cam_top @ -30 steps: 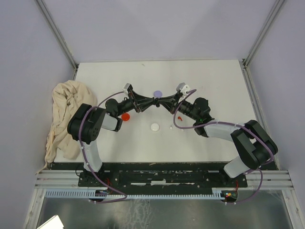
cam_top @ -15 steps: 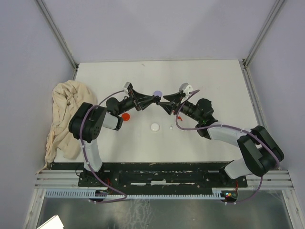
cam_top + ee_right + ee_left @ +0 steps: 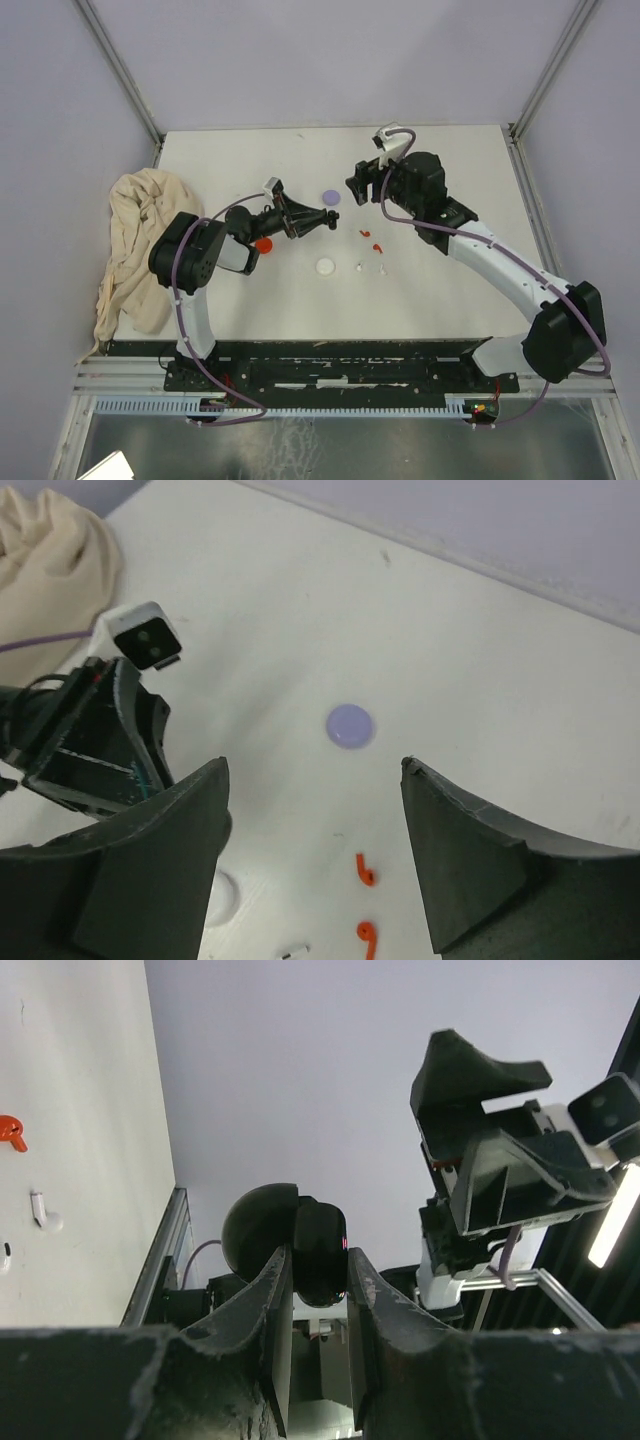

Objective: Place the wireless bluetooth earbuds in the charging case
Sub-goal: Place the earbud in the charging case.

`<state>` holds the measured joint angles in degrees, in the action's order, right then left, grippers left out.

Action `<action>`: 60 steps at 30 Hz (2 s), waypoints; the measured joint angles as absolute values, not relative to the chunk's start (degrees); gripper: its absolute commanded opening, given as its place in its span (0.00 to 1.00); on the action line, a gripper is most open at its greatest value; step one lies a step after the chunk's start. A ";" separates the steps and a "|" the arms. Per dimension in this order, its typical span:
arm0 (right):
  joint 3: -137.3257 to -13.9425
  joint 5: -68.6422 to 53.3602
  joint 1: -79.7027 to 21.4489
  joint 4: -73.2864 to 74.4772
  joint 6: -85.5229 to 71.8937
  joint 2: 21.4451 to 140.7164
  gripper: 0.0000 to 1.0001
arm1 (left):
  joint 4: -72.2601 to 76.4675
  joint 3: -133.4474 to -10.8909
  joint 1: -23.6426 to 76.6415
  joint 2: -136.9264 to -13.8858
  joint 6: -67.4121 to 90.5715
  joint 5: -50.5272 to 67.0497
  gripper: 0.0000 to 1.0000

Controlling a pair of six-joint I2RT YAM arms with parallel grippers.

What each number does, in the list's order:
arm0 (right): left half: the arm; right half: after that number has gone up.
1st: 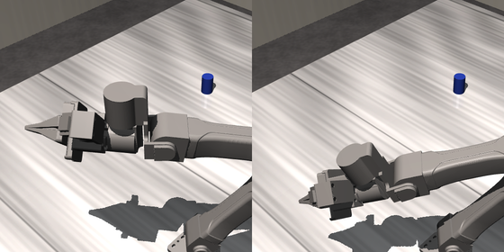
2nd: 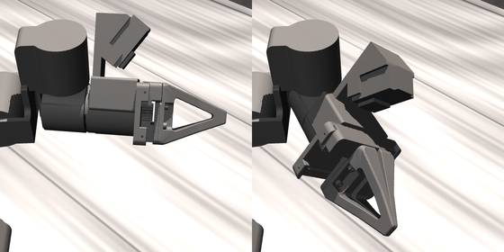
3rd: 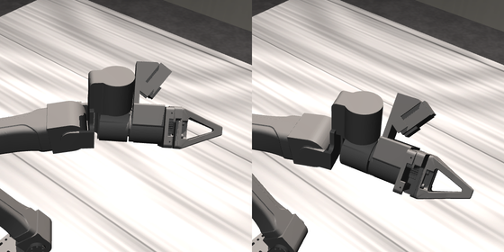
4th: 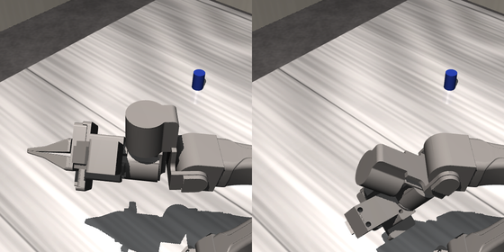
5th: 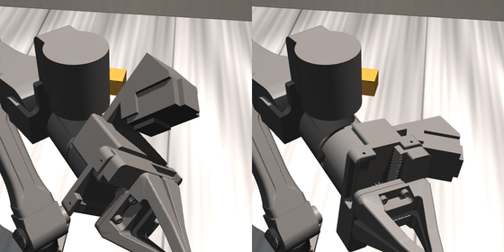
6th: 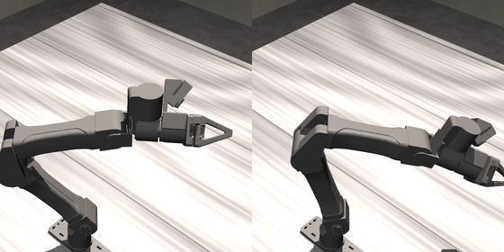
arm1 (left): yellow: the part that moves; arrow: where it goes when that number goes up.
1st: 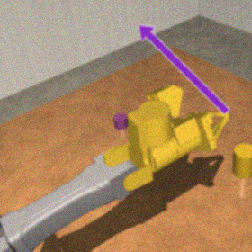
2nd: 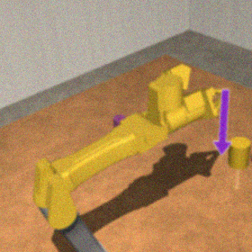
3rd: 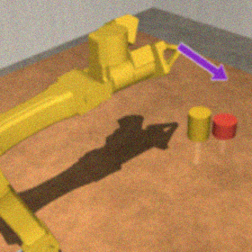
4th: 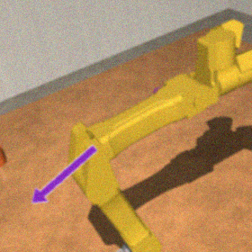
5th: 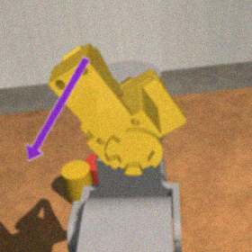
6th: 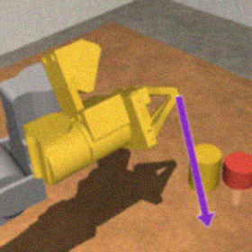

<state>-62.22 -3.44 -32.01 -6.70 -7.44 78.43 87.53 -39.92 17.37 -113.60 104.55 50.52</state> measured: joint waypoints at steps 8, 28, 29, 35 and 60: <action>-72.55 -1.41 -30.65 16.10 -4.36 88.01 0.74 | 87.55 -39.92 17.37 -113.60 102.32 54.35 0.03; -80.47 -9.34 -30.02 32.03 -2.00 96.60 0.74 | 87.53 -40.18 17.39 -114.93 100.38 57.56 0.03; -80.47 -9.67 -30.09 32.25 -1.87 96.84 0.74 | 87.53 -40.27 17.39 -114.98 100.33 57.56 0.03; -80.99 -10.59 -31.16 32.88 -1.37 97.73 0.74 | 87.53 -40.66 17.41 -115.98 99.96 57.56 0.03; -82.61 -10.52 -34.30 34.41 0.08 99.57 0.73 | 87.53 -41.67 17.74 -118.30 99.96 56.90 0.03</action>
